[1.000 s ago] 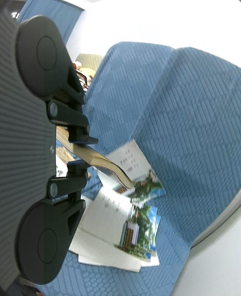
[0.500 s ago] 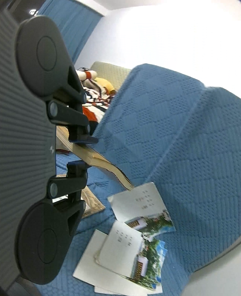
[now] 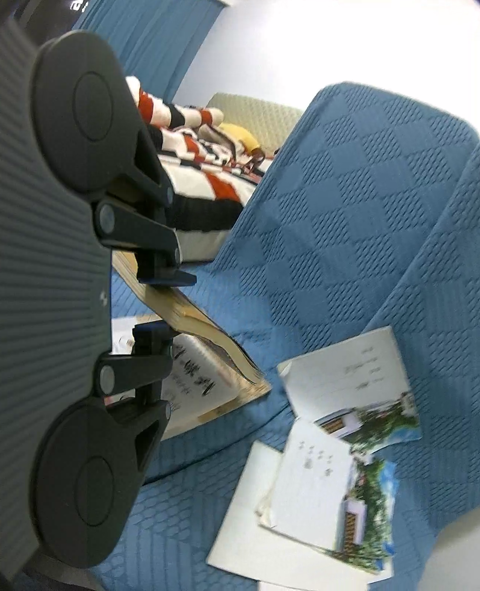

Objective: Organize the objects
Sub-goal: 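Lift the purple-and-gold book with both grippers and carry it toward the stack, then lower the purple-and-gold book flat onto the orange-and-white book and open both grippers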

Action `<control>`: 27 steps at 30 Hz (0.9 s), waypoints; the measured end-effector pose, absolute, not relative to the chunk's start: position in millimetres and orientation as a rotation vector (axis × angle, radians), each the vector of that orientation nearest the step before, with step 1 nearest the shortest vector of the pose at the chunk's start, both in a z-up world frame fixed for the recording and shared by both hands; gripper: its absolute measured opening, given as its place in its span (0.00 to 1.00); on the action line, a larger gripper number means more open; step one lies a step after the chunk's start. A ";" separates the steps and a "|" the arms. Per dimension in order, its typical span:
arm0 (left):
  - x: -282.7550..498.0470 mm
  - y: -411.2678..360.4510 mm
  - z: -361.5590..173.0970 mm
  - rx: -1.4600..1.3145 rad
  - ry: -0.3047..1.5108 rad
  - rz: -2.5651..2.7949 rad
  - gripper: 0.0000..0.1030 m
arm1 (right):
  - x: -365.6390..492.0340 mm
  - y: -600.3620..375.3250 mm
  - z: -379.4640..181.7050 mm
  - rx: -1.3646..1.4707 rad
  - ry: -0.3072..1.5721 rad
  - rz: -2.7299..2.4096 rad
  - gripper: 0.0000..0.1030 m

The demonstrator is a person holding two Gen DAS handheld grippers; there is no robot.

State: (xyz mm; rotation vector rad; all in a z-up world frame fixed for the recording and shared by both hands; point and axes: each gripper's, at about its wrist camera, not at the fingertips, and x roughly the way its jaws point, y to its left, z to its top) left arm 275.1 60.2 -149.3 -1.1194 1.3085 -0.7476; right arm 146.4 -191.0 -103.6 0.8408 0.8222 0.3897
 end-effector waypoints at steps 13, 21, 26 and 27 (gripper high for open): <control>267.9 64.3 -182.7 -0.936 1.306 -0.719 0.24 | 136.0 -182.2 -156.9 0.864 0.918 0.357 0.21; 263.4 65.1 -211.9 -0.889 1.370 -0.652 0.26 | 129.4 -177.4 -195.9 0.865 1.013 0.322 0.22; 260.4 59.7 -206.8 -0.806 1.367 -0.641 0.30 | 129.1 -179.8 -201.5 0.869 1.026 0.313 0.24; 260.3 58.2 -205.7 -0.785 1.373 -0.631 0.31 | 129.5 -180.0 -200.9 0.862 1.028 0.310 0.25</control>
